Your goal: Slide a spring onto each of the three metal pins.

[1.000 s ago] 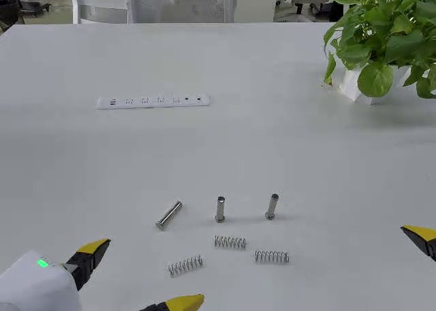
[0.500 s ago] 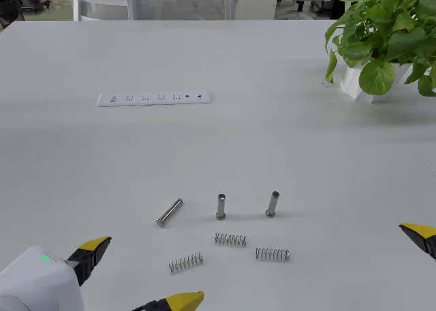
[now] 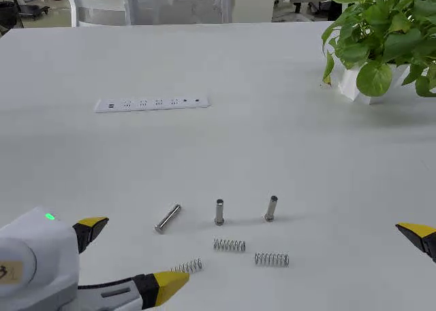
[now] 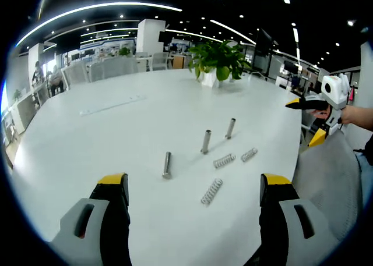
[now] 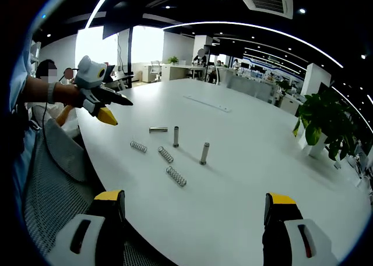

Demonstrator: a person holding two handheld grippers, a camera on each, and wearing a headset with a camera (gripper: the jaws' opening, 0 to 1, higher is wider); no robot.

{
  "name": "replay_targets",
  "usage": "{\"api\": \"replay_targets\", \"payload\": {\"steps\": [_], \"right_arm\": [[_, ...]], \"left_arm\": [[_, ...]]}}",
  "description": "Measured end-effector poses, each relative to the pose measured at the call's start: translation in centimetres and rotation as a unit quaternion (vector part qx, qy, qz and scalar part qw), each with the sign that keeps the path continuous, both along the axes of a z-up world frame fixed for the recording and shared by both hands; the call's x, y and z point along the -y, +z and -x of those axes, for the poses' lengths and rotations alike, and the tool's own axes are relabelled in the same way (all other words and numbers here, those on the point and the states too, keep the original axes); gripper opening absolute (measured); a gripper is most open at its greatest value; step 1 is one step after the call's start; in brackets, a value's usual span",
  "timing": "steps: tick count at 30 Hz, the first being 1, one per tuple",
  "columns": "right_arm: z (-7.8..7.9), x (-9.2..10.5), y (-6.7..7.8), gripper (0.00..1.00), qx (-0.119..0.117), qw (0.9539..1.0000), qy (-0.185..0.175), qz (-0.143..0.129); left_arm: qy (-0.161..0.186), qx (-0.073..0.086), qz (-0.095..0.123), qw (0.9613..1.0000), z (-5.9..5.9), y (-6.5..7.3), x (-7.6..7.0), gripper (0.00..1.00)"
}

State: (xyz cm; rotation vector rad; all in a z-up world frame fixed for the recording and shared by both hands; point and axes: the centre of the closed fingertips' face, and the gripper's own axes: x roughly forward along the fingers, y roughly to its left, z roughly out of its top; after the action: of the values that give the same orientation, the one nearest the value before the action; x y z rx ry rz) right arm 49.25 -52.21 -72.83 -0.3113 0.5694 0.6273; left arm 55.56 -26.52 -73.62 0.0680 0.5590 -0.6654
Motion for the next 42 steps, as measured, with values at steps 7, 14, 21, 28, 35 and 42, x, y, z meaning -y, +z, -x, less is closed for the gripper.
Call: {"api": "replay_targets", "payload": {"steps": [7, 14, 21, 28, 35, 42], "right_arm": [[-0.3, -0.5, 0.6, 0.99, 0.003, 1.0, 0.003, -0.008], [-0.1, -0.6, 0.4, 0.99, 0.001, 1.0, 0.005, -0.005], [0.4, -0.7, 0.0, 0.99, -0.005, 1.0, 0.005, -0.001], [0.5, -1.0, -0.1, 0.99, -0.005, 1.0, 0.003, -0.003], [0.8, -1.2, -0.2, 0.98, -0.006, 1.0, 0.006, 0.0], [1.1, -1.2, -0.3, 0.98, -0.01, 1.0, 0.002, -0.001]], "left_arm": [[-0.039, -0.019, -0.036, 0.9984, -1.6, -0.7, 0.6, 0.85], [-0.062, -0.037, -0.064, 0.9953, -2.8, -2.0, 0.8, 0.79], [-0.069, -0.047, -0.078, 0.9934, -4.0, -2.7, 0.6, 0.72], [-0.072, -0.055, -0.091, 0.9917, -5.4, -3.7, 0.7, 0.61], [-0.064, -0.069, -0.092, 0.9913, -6.7, -4.7, 1.3, 0.48], [-0.068, -0.079, -0.098, 0.9897, -7.2, -5.5, 2.2, 0.36]]}}
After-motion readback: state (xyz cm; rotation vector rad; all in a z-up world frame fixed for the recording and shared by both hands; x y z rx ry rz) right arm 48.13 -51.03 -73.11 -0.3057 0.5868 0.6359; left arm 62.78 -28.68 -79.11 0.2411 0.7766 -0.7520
